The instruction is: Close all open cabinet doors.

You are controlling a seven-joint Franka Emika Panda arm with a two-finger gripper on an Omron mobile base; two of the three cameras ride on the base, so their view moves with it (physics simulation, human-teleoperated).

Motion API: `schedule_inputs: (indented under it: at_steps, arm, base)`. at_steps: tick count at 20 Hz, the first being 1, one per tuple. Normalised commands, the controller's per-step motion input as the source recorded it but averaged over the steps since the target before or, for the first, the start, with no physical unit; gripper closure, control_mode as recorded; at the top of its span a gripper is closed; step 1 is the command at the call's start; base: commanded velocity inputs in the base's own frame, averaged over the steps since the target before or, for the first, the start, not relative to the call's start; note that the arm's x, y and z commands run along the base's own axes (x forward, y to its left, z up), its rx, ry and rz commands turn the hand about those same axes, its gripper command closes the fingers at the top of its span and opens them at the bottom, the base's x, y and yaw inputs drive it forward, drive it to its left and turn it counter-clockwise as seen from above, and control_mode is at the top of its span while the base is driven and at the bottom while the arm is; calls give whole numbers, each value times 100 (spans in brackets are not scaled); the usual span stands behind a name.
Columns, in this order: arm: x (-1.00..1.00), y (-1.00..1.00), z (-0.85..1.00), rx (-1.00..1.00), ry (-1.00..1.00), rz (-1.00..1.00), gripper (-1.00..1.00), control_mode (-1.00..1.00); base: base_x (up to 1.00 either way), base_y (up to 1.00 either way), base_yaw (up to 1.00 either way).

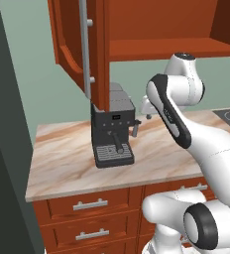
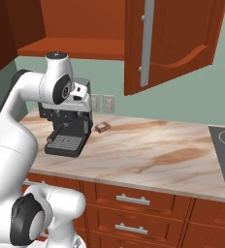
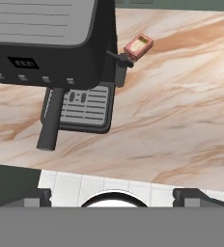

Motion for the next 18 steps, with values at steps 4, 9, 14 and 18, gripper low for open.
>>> schedule_inputs:
  at_steps: [4, 9, 14, 18]
  arm:
    - [0, 0, 0, 0, 0, 0, -100, -100]
    - [-4, 0, 0, 0, 0, 0, -100, -100]
    - [-25, 6, -1, 4, -1, 0, -100, -100]
    - [-31, 20, 12, 15, -16, 1, -100, -100]
  base:
    - [0, 0, 0]
    - [0, 0, 0]
    - [0, 0, 0]
    - [0, 0, 0]
